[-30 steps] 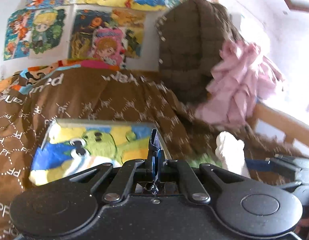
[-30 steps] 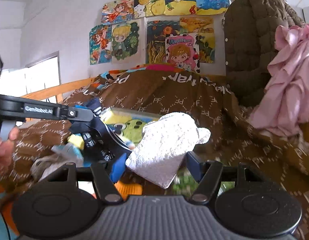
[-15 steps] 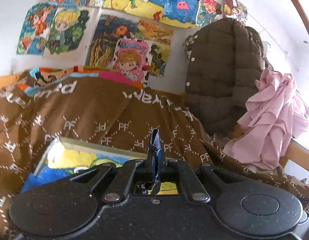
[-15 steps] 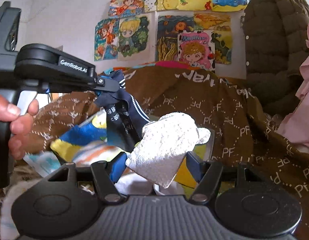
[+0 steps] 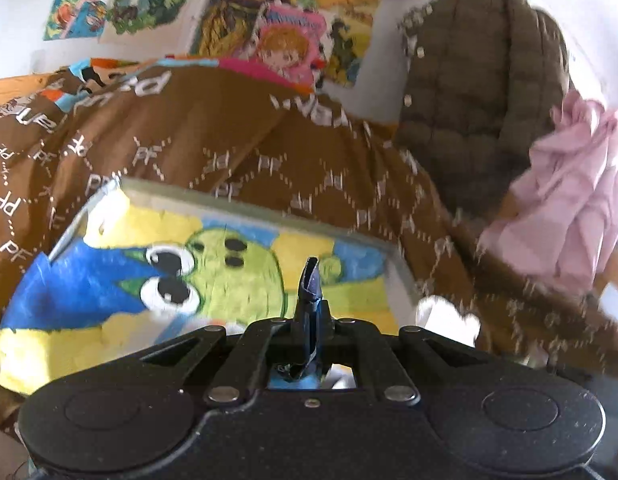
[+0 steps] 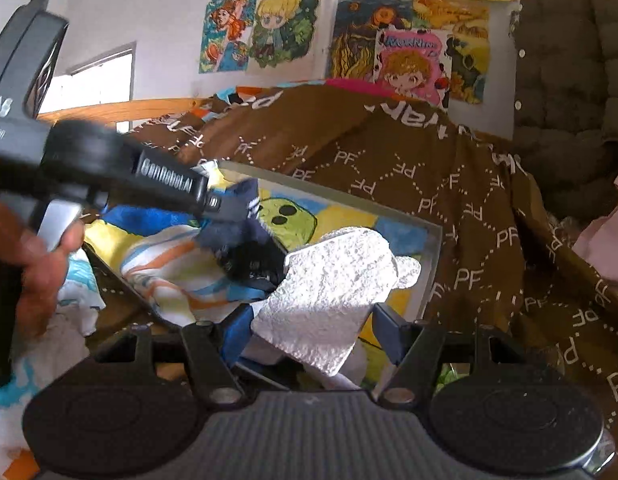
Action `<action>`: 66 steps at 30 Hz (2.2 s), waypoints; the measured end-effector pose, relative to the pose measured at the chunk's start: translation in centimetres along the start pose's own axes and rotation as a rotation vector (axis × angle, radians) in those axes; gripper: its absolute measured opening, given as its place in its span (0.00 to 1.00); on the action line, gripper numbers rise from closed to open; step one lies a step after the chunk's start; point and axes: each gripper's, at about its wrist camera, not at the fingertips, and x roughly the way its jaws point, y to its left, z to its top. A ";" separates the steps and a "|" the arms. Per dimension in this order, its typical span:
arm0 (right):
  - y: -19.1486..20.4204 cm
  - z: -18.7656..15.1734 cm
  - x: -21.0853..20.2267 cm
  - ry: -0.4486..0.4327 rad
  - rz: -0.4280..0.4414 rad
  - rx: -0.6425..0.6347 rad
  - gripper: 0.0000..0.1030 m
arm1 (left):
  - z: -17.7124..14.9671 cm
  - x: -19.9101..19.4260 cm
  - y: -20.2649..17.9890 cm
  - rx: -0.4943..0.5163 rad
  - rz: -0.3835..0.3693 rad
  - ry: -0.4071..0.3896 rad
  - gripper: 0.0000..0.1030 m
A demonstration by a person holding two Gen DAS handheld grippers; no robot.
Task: Organize soft objects
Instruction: 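Lower both socks into the tray and open both tools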
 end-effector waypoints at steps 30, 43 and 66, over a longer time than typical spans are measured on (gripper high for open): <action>-0.8 -0.4 0.2 0.044 -0.036 0.050 0.83 | -1.7 -0.4 0.4 -0.032 0.028 0.106 0.65; -1.8 1.7 -5.8 -0.061 -0.072 0.130 0.98 | -1.2 -8.6 -0.8 -0.058 0.117 -0.131 0.99; 0.0 1.3 -21.9 -0.294 -0.050 0.261 1.00 | -6.4 -26.6 -6.3 -0.013 0.287 -0.318 0.99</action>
